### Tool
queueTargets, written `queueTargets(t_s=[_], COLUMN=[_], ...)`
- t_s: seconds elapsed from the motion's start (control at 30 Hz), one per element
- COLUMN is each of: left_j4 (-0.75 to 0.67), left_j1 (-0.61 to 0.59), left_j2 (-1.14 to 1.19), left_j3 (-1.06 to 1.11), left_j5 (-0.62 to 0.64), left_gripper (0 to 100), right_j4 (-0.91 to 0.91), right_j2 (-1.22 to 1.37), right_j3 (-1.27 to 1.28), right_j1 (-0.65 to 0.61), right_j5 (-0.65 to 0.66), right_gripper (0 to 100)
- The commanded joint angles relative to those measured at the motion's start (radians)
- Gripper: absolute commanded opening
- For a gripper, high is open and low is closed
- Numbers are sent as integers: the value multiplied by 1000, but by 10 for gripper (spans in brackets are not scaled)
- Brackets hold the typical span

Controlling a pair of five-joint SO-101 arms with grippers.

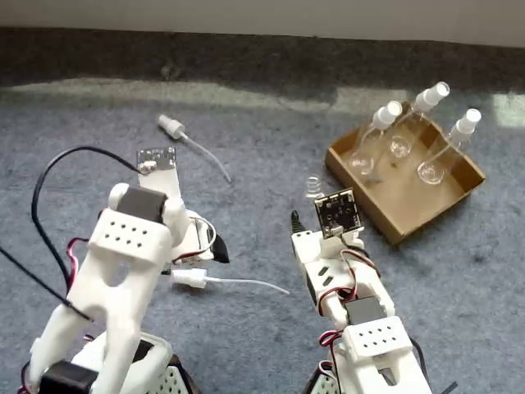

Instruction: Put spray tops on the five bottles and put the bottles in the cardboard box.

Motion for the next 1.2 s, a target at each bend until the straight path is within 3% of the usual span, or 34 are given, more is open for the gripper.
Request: queueTargets(t_s=[0.0,0.2,0.5,1.0,1.17], left_j4=[48,3,-115,-123,-212], left_j1=[8,7,13,15,8], left_j2=[159,292,381,549,578], left_j3=[-82,-105,-97,-105,-99], left_j5=[11,12,132,137,137], left_gripper=[306,306,304,303,302], right_j4=[-30,-30,-30,-30,-30], right_j2=[-24,-24,-24,-24,-24], right_j3=[-12,-12,-12,-12,-12], right_j1=[10,10,10,10,10], right_j5=[0,0,0,0,0], right_gripper=[120,120,120,120,120])
